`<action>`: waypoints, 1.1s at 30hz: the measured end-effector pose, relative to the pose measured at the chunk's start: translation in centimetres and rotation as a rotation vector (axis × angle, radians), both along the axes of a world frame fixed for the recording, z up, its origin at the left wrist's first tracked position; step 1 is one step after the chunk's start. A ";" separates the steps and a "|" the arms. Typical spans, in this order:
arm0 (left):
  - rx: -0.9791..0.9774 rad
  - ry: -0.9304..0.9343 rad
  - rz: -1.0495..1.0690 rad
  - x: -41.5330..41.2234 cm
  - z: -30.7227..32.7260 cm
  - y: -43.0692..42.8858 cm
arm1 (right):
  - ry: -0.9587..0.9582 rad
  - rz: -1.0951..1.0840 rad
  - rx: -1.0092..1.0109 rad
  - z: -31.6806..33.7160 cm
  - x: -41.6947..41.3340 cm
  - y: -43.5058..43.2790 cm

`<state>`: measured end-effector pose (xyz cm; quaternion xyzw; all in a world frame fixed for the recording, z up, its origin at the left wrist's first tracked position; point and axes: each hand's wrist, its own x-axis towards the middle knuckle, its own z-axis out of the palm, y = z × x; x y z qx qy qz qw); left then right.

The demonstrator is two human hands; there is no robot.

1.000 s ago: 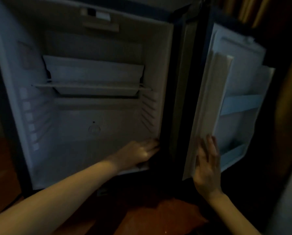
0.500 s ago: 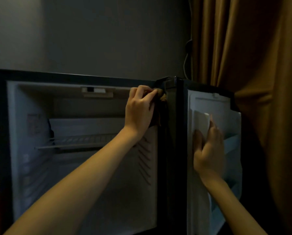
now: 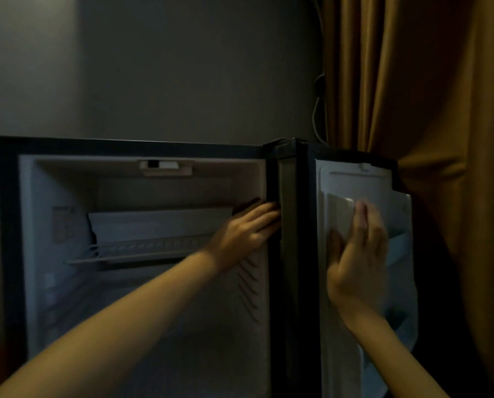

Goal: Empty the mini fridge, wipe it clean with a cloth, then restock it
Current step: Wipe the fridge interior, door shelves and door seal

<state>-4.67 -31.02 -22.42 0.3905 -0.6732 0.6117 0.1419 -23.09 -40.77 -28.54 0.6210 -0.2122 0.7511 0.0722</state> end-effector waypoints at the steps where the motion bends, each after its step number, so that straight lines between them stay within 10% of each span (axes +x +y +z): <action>1: -0.019 -0.015 0.019 -0.2 1.5 0.0 | 0.045 -0.092 -0.057 0.0 0.0 0.2; 7: -0.179 0.027 0.090 -1.9 9.1 -0.7 | 0.214 -0.095 -0.142 2.5 0.2 1.8; 12: -0.166 0.225 0.043 -1.8 5.7 -2.0 | 0.182 0.090 -0.117 6.1 3.4 3.6; 18: 0.055 -0.016 -0.087 0.1 -2.1 -0.1 | 0.156 0.180 -0.098 6.0 4.2 3.1; 27: -0.089 0.047 0.033 -1.4 7.4 -1.9 | 0.145 0.331 -0.102 3.0 4.3 3.5; 33: 0.076 0.106 -0.099 -0.7 -6.3 -1.8 | 0.219 0.301 -0.028 -5.4 3.7 3.7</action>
